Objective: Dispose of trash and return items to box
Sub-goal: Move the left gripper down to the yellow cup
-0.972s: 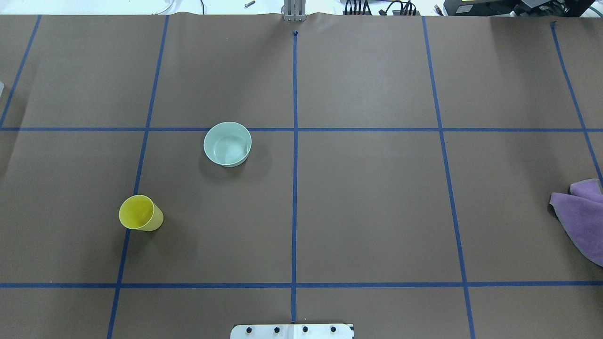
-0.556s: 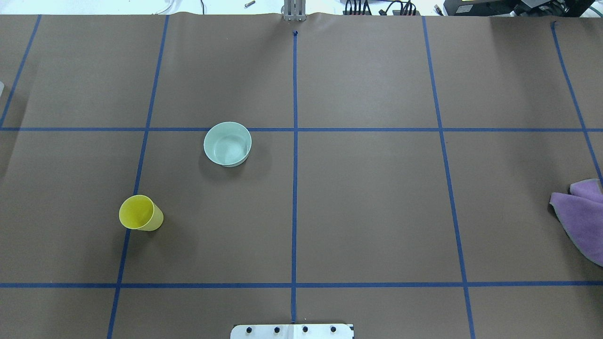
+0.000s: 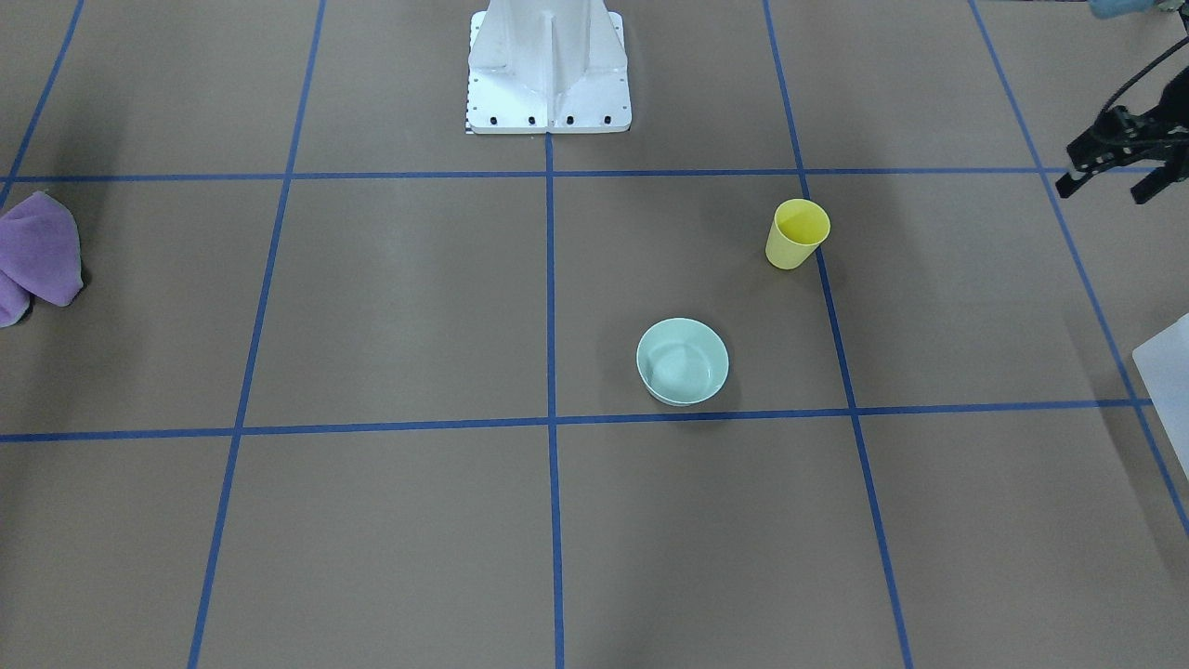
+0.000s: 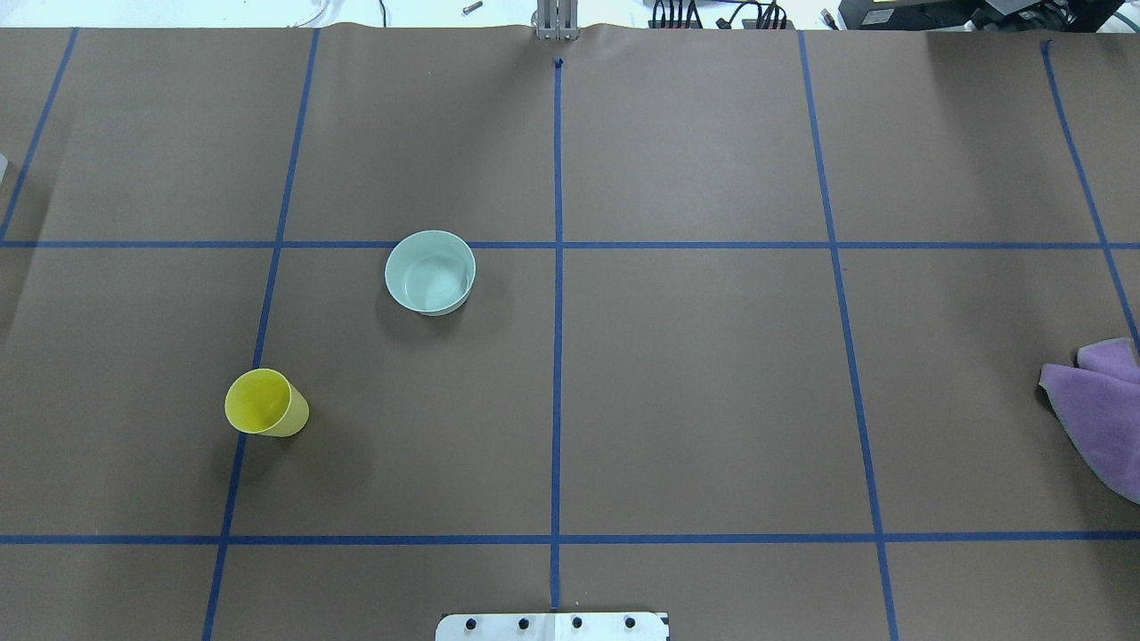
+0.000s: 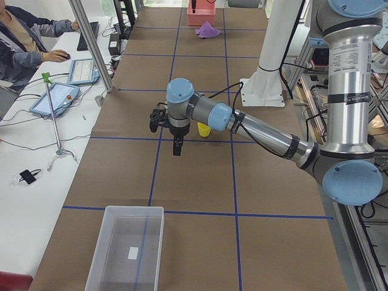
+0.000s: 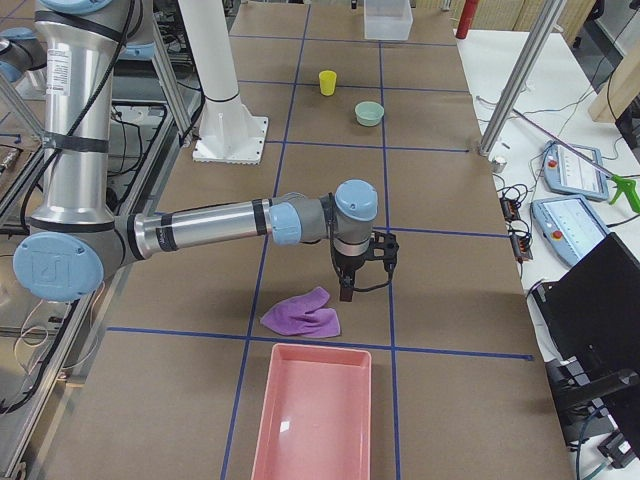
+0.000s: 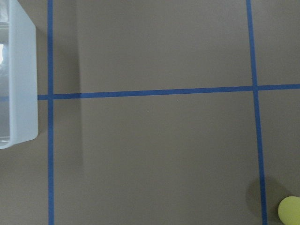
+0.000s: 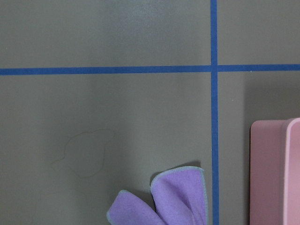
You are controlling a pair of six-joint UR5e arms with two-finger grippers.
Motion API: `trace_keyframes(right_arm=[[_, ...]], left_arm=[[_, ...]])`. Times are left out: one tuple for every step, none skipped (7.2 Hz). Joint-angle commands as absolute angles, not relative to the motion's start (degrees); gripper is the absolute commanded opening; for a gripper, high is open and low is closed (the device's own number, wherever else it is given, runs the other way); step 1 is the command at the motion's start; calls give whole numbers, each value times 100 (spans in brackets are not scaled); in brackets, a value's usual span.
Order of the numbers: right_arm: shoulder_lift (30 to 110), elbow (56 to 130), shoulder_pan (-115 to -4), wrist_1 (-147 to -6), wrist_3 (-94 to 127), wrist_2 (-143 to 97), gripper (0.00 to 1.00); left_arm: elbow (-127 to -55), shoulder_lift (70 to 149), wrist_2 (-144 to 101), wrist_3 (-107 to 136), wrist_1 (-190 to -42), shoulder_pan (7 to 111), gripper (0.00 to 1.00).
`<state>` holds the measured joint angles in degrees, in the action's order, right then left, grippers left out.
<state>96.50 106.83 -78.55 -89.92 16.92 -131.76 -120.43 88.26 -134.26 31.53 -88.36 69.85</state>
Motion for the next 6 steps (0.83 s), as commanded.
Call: trace_keyframes(right_arm=[[9650,10679,-7822,-8991,1696,-13201,100],[9650,10679,-7814,-8991,1696,-13201,100],[9650,10679,-7813,-8991,1696,-13201,100],[9650,10687,-7813,-8991,1696,-13201,100],[9650,10687,-7813,-8991,1696,-13210,100],[9650,10688,-7813,-8991,1696,-13227,100]], left_arm=[[-12235,9244,-12353,4862,-8842,5203,97],[-12208,9446,-11992,5469,-8842,4664,97],[-12173,9500,-11666,5815,-8859,4188,97],[-12051,9544,-11637,5827,-8903,4131,96],[-11702,9649,-11637,5888,-9304,4122,96],[-11463,9650,-11654,5976,-9699,4122,95]])
